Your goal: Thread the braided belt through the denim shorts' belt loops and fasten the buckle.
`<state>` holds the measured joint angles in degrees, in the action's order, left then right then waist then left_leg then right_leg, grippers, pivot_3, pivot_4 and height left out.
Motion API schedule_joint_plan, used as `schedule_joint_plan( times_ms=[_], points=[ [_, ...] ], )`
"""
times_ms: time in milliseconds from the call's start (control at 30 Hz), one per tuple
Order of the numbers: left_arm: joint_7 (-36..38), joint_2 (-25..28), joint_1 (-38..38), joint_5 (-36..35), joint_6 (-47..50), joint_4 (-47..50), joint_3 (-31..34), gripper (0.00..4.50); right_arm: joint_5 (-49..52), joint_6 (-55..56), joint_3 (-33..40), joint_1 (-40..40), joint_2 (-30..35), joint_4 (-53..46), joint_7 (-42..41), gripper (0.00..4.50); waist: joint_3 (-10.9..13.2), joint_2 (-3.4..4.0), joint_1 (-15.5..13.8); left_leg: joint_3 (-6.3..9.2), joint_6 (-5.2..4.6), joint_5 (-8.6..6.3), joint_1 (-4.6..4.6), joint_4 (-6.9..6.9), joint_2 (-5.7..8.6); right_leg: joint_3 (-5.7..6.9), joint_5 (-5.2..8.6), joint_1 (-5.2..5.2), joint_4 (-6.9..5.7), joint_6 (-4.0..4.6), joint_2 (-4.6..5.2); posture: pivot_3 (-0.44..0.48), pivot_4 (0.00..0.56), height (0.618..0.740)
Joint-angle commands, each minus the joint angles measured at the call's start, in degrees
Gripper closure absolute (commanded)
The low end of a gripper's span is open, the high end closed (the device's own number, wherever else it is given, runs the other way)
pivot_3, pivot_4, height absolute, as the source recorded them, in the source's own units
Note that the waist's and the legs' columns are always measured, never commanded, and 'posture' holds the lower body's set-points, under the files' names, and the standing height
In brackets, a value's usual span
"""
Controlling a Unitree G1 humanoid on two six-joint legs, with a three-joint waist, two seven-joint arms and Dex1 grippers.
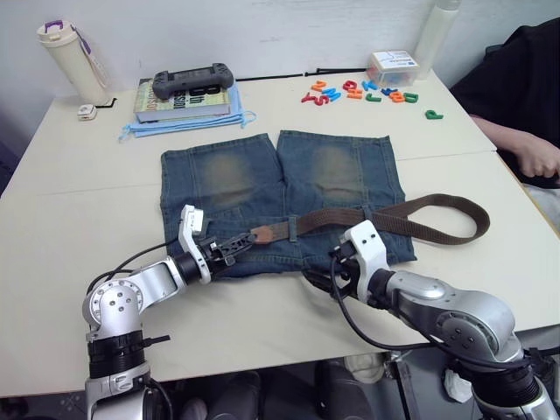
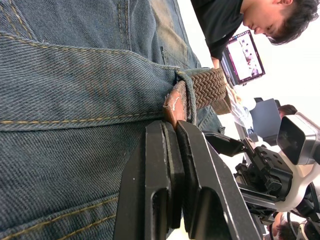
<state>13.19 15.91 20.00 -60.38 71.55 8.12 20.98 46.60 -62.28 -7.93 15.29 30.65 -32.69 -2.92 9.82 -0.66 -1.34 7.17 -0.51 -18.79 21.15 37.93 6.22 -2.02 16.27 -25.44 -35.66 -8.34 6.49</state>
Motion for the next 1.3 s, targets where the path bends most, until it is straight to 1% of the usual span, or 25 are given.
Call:
schedule_joint_plan(
  times_ms=[33,133,200,333,567,800,967,1033,1167,1267,1300],
  points=[
    [-0.27,0.17,0.83,-1.5,-0.96,0.43,1.11,4.45,-1.17,-1.92,0.47,-1.03,-0.84,0.57,-0.75,0.05,-0.02,-0.03,0.0,0.0,0.0,0.0,0.0,0.0,0.0,0.0,0.0,0.0,0.0,0.0,0.0,0.0,0.15,0.731],
    [-0.08,2.31,0.33,-2.82,-0.24,0.18,3.58,4.45,-2.15,-2.41,0.79,-1.27,-1.15,0.55,-1.48,0.05,-0.04,-0.08,0.05,0.0,0.0,0.0,0.0,0.01,-0.01,0.0,0.0,0.0,-0.01,0.0,-0.01,0.0,0.15,0.731],
    [0.39,4.36,0.08,-4.13,0.37,-0.58,5.61,4.45,-2.75,-2.58,1.07,-1.29,-1.24,0.67,-2.04,0.05,-0.04,-0.07,0.1,0.0,0.02,-0.01,-0.01,0.0,-0.02,0.0,0.0,0.0,-0.03,0.01,-0.02,0.0,0.15,0.731],
    [2.27,9.06,-1.0,-5.83,1.39,-1.19,7.71,4.45,-4.23,-2.52,1.76,-1.25,-0.16,1.06,-3.66,0.05,-0.04,-0.08,0.07,0.01,0.02,-0.01,-0.01,0.0,-0.01,0.0,0.0,-0.01,-0.02,0.01,-0.02,0.0,0.15,0.731],
    [2.45,13.51,-3.37,-7.22,1.34,-2.44,10.52,4.45,-6.14,-2.72,2.95,-0.98,1.0,1.47,-6.17,0.05,-0.05,-0.09,0.02,0.02,0.02,-0.01,-0.02,0.01,0.0,0.0,0.0,0.0,-0.02,0.01,-0.01,0.0,0.15,0.731],
    [0.88,11.42,-3.81,-9.01,1.08,-0.43,9.28,4.45,-7.13,-3.22,2.85,-0.67,0.13,1.17,-6.71,0.05,-0.1,-0.17,-0.09,0.03,0.02,-0.01,-0.02,0.02,0.01,0.01,-0.01,0.04,-0.02,0.02,0.01,0.0,0.15,0.731],
    [0.85,11.47,-3.97,-8.75,0.73,-0.9,9.15,4.45,-8.31,-2.65,3.11,-0.67,0.55,0.23,-6.93,0.05,-0.11,-0.19,-0.1,0.04,0.02,-0.01,-0.02,0.02,0.01,0.01,-0.01,0.04,-0.01,0.02,0.02,0.0,0.15,0.731],
    [0.54,11.11,-3.64,-9.07,0.64,-0.99,9.03,4.45,-8.38,-1.82,3.81,-0.34,0.29,-1.32,-6.94,0.05,-0.11,-0.18,-0.09,0.03,0.02,-0.01,-0.02,0.02,0.02,0.01,-0.01,0.04,-0.01,0.03,0.02,0.0,0.15,0.731],
    [-0.21,9.98,-3.16,-9.81,0.36,-0.57,8.42,4.45,-7.95,-1.14,5.09,-0.41,1.01,-7.43,-7.53,0.05,-0.1,-0.18,-0.06,0.03,0.02,-0.01,0.01,0.02,0.01,0.01,-0.01,0.0,-0.01,0.02,0.01,0.0,0.15,0.731],
    [-1.01,8.95,-2.86,-10.42,0.21,-0.44,8.21,4.45,-9.64,0.0,5.04,-1.07,2.88,-11.67,-7.77,0.05,-0.1,-0.18,-0.07,0.04,0.02,-0.01,0.02,0.02,0.0,0.01,-0.01,-0.01,-0.01,0.02,0.01,0.0,0.15,0.731],
    [-1.29,8.61,-2.75,-10.65,0.12,-0.38,8.1,4.45,-10.7,0.9,4.69,-1.43,4.45,-13.76,-8.35,0.05,-0.1,-0.18,-0.07,0.04,0.03,-0.02,0.02,0.02,0.0,0.01,-0.01,-0.01,0.0,0.02,0.0,0.0,0.15,0.731]
  ],
)
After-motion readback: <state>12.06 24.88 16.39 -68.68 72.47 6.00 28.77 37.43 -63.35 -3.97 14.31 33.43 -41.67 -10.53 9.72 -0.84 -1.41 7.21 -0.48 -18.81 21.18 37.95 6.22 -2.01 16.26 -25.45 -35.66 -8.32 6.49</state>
